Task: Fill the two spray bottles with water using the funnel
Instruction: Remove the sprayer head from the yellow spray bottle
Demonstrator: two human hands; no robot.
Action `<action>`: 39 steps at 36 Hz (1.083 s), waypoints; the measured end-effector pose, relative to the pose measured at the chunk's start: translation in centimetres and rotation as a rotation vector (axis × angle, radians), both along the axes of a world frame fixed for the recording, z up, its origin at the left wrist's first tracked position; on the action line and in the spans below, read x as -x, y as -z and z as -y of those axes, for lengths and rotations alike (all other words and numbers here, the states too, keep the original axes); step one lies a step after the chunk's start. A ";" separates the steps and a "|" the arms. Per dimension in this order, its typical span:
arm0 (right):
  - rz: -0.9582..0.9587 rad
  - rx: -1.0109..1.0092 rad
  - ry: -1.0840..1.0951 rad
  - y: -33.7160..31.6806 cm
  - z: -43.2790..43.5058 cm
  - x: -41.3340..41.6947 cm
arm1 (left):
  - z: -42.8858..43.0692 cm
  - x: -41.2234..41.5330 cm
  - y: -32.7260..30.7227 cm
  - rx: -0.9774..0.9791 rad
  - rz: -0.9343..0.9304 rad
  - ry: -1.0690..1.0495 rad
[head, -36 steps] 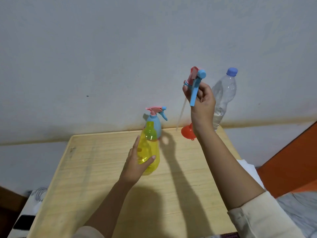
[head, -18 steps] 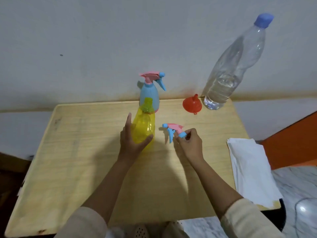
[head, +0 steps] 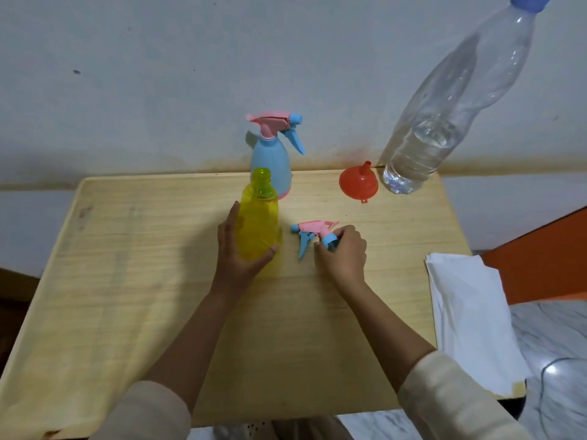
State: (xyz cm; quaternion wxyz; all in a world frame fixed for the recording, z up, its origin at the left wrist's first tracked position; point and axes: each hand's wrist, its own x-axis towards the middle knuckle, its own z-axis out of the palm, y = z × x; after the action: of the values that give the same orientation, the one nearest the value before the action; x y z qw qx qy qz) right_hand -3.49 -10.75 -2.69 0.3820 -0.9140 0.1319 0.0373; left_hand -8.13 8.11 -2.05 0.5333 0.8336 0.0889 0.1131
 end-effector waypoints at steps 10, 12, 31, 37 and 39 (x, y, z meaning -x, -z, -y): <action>0.274 -0.195 0.096 -2.1 3.0 -3.4 | -1.0 -0.8 1.1 -0.015 0.024 0.017; 0.232 -0.147 0.073 -1.5 3.8 -5.8 | -1.4 -0.8 1.5 -0.015 0.038 0.012; 0.211 -0.111 0.053 0.6 3.2 -10.4 | -1.8 0.3 2.8 -0.019 -0.025 -0.086; 0.216 -0.285 0.021 -0.3 3.0 -9.7 | -1.8 0.1 2.4 -0.027 -0.041 -0.062; 0.230 -0.339 0.025 -0.5 2.8 -9.1 | -1.9 0.0 2.3 -0.027 -0.053 -0.046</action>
State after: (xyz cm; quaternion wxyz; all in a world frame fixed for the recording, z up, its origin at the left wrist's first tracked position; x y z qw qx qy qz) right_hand 5.61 -13.51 -2.16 0.5433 -0.8331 0.0909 -0.0503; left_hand -8.15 9.97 -4.39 0.5168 0.8411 0.1208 0.1045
